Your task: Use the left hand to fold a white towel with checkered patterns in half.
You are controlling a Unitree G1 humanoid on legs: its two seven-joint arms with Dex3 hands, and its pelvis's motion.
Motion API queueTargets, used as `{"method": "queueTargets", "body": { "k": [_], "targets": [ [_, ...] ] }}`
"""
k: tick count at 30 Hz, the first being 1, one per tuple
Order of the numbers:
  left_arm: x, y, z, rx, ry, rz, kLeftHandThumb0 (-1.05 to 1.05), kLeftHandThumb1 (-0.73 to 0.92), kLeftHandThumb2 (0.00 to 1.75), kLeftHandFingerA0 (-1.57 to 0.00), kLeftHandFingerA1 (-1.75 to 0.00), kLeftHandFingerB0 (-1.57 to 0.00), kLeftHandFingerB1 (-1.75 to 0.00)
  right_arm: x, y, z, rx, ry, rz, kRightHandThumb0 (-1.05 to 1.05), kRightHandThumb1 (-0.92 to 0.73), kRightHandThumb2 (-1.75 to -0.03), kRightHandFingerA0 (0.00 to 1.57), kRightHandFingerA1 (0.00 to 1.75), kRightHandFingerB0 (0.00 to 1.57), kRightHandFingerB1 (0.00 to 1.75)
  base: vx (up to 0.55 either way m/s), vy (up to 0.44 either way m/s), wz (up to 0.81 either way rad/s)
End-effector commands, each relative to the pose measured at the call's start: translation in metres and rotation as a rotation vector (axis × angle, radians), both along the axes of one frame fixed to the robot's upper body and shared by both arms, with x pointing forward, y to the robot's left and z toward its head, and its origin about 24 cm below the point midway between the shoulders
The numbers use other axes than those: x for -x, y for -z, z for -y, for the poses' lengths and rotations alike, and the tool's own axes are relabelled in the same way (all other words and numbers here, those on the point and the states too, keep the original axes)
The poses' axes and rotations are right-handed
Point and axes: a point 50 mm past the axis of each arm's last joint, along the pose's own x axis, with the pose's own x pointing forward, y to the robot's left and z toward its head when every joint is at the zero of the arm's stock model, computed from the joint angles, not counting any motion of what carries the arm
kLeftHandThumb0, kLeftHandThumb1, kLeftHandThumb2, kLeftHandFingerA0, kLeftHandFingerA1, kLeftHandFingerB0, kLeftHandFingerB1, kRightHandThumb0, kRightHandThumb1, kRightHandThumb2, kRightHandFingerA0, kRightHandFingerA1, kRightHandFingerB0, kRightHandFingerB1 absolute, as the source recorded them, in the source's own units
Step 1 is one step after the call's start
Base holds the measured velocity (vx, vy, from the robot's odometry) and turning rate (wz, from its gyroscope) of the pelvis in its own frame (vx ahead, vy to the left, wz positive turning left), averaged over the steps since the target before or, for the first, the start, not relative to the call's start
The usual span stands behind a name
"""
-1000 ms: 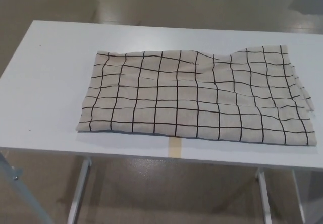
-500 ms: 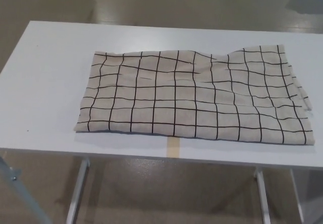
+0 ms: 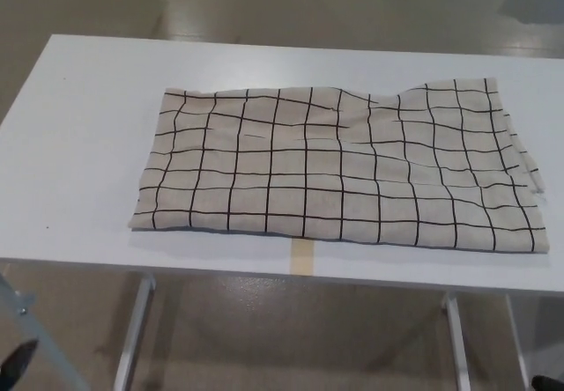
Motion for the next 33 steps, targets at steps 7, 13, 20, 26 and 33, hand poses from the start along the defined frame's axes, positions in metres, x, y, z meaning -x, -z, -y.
{"method": "queueTargets", "body": {
  "k": [7, 13, 20, 26, 33],
  "targets": [
    [-0.048, -0.081, 0.044, -0.495, 0.204, 0.307, -0.53, 0.4, 0.53, -0.02, -0.28, -0.12, -0.26, -0.02, -0.005, 0.003, 0.076, -0.048, 0.031, -0.39, -0.56, -0.57, 0.53, 0.66, 0.49, 0.55, 0.0, 0.0, 0.0],
    [-0.082, -0.088, 0.062, -0.602, 0.264, 0.32, -0.59, 0.46, 0.54, -0.01, -0.25, -0.1, -0.26, -0.023, -0.007, 0.001, 0.13, -0.059, 0.04, -0.39, -0.58, -0.57, 0.55, 0.66, 0.49, 0.55, 0.0, 0.0, 0.0],
    [-0.114, -0.076, 0.075, -0.697, 0.304, 0.218, -0.56, 0.36, 0.75, 0.0, -0.16, -0.06, -0.27, -0.028, -0.008, 0.002, 0.12, -0.071, 0.052, -0.39, -0.58, -0.57, 0.55, 0.66, 0.5, 0.55, 0.0, 0.0, 0.0],
    [-0.143, -0.058, 0.088, -0.874, 0.348, 0.073, -0.63, 0.4, 0.73, 0.0, 0.0, -0.03, -0.15, -0.027, -0.007, 0.001, 0.121, -0.062, 0.057, -0.39, -0.57, -0.57, 0.56, 0.66, 0.5, 0.55, 0.0, 0.0, 0.0],
    [-0.162, -0.048, 0.096, -0.993, 0.377, -0.017, -0.59, 0.38, 0.71, 0.0, -0.02, 0.0, -0.13, -0.027, -0.007, -0.001, 0.104, -0.055, 0.06, -0.39, -0.56, -0.57, 0.57, 0.68, 0.51, 0.55, 0.0, 0.0, 0.0]
  ]
}}
